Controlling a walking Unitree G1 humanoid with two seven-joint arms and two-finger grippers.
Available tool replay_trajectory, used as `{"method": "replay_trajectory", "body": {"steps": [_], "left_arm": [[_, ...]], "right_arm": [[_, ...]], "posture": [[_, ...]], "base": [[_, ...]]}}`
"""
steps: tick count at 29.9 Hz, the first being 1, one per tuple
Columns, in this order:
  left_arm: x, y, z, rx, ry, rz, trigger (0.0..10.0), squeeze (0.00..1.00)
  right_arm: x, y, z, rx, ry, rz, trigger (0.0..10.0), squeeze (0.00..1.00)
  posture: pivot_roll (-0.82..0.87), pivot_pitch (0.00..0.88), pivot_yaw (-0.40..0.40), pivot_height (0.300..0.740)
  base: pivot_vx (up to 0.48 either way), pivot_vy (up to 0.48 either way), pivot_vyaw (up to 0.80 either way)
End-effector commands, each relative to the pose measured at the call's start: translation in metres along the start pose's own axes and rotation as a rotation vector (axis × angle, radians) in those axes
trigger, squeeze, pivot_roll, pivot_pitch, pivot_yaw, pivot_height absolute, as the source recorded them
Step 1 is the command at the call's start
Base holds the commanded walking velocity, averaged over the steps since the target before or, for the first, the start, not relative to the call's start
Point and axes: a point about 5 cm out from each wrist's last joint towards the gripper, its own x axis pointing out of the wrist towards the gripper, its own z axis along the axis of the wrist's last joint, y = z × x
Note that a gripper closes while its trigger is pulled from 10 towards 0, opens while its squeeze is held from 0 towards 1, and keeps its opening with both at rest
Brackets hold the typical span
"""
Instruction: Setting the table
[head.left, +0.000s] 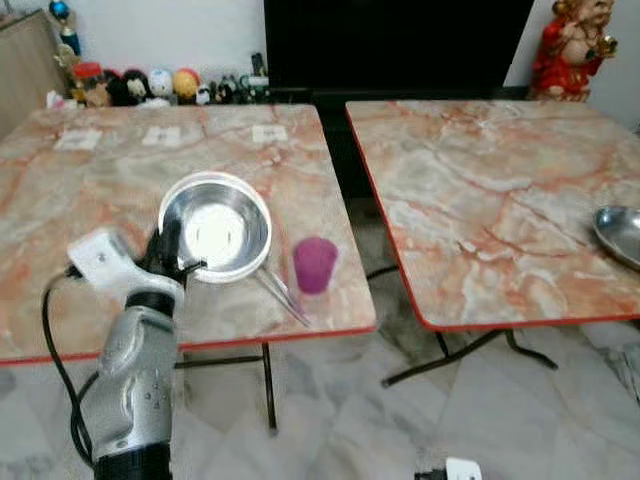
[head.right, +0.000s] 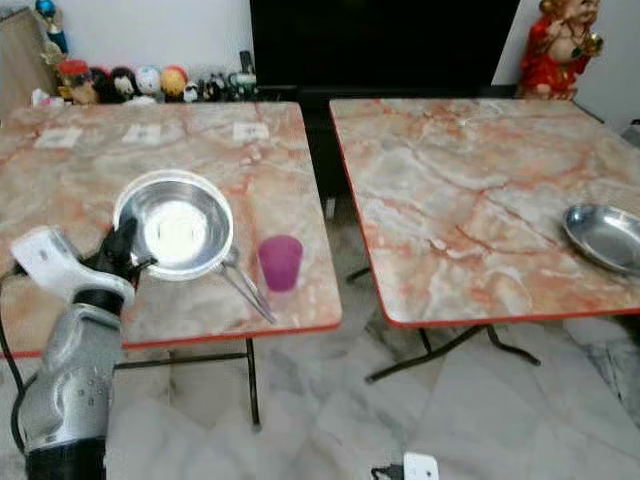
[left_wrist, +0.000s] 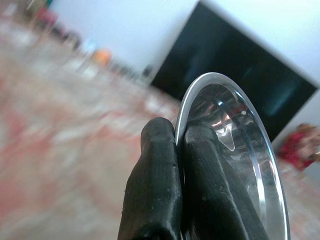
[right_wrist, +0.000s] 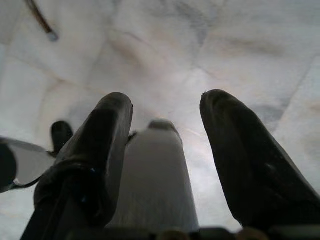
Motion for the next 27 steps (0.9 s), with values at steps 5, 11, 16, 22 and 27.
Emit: {"method": "replay_trajectory", "body": {"steps": [5,11,16,22,27], "left_arm": [[0.001,-0.022,-0.003,-0.02,0.017,-0.096,10.0,0.0],[-0.002,-0.022,-0.009,-0.011,0.049,-0.104,10.0,0.0],[-0.004,-0.026,-0.015,-0.02,0.097,-0.138,10.0,0.0],[-0.019,-0.026,-0.049,0.133,0.298,-0.253,10.0,0.0],[-0.025,-0.024,-0.055,0.122,0.343,-0.267,10.0,0.0]], "right_arm": [[-0.002,-0.007,-0.005,-0.002,0.014,-0.02,10.0,0.0],[-0.002,-0.007,-0.005,-0.006,0.014,-0.019,10.0,0.0],[-0.002,-0.007,-0.004,-0.002,0.015,-0.021,10.0,0.0],[-0.001,-0.007,-0.003,0.002,0.012,-0.021,10.0,0.0],[-0.001,-0.007,-0.003,0.007,0.008,-0.024,10.0,0.0]], "posture": [[0.09,0.002,-0.018,0.74],[0.09,0.003,-0.016,0.74],[0.09,0.001,-0.015,0.74],[0.09,0.001,-0.016,0.74],[0.09,0.008,-0.013,0.74]], "base": [[0.0,-0.42,0.0],[0.0,-0.42,0.0],[0.0,-0.419,0.0],[0.0,-0.182,0.0],[0.0,0.0,0.0]]}}
